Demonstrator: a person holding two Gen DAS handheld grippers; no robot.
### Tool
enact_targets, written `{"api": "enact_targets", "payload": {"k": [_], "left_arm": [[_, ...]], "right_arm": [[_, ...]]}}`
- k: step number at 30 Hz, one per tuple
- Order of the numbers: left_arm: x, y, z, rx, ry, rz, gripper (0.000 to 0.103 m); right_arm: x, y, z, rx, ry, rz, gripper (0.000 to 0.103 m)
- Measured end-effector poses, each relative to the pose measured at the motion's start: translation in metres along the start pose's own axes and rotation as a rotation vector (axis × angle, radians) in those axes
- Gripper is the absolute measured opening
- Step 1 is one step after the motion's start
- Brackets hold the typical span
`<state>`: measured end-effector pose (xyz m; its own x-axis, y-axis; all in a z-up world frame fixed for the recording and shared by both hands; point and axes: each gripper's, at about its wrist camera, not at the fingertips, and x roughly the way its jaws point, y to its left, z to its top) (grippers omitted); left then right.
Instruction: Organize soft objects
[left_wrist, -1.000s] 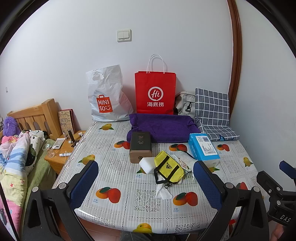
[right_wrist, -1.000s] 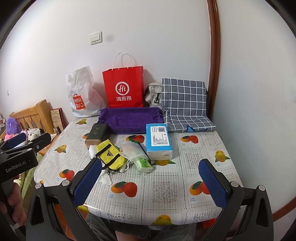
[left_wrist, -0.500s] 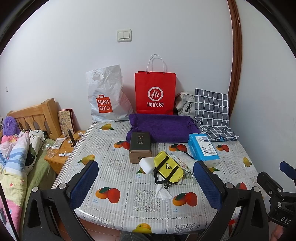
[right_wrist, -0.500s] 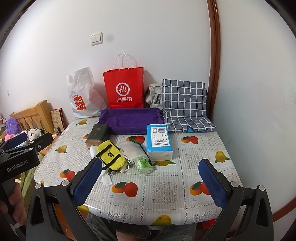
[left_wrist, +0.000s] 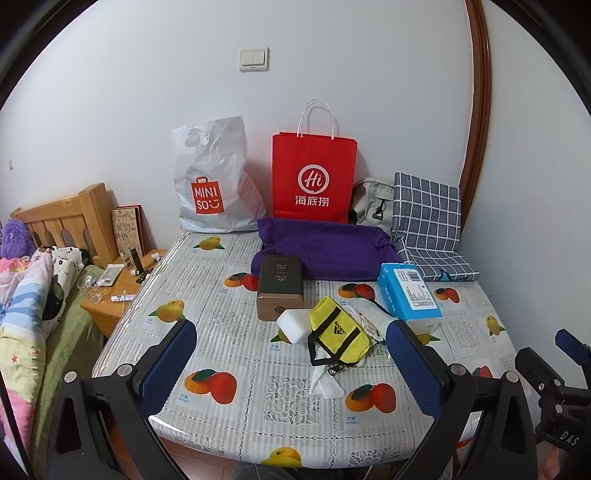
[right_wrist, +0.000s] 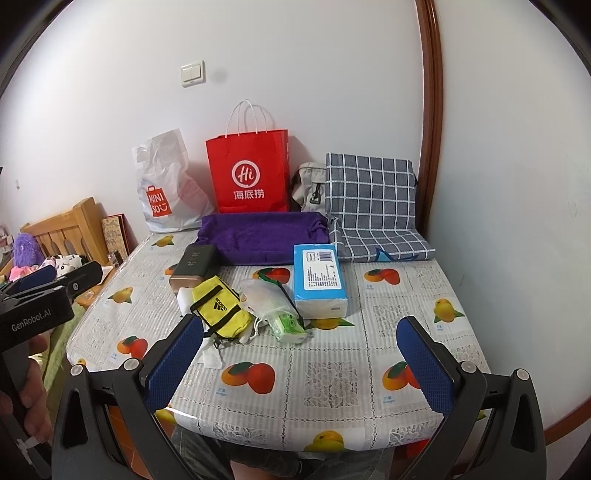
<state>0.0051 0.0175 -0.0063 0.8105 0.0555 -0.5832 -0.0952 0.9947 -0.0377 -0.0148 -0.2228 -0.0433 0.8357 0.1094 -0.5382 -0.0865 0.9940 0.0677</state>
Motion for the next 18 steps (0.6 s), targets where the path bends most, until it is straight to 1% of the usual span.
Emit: {"api": "enact_targets", "payload": {"k": [4, 7, 12, 18], "left_arm": [[0.019, 0.003, -0.005, -0.008, 0.02, 0.02, 0.103], [0.036, 0.008, -0.01, -0.025, 0.057, 0.022, 0.103], [0.067, 0.016, -0.02, -0.058, 0.117, 0.005, 0.103], [0.1, 0.017, -0.035, -0.076, 0.183, -0.019, 0.103]], "right_arm": [[0.017, -0.004, -0.004, 0.011, 0.023, 0.005, 0.103], [0.034, -0.009, -0.009, 0.025, 0.05, 0.0, 0.103], [0.062, -0.015, -0.019, 0.038, 0.088, 0.033, 0.103], [0.1, -0.014, -0.028, 0.02, 0.134, 0.088, 0.102]]}}
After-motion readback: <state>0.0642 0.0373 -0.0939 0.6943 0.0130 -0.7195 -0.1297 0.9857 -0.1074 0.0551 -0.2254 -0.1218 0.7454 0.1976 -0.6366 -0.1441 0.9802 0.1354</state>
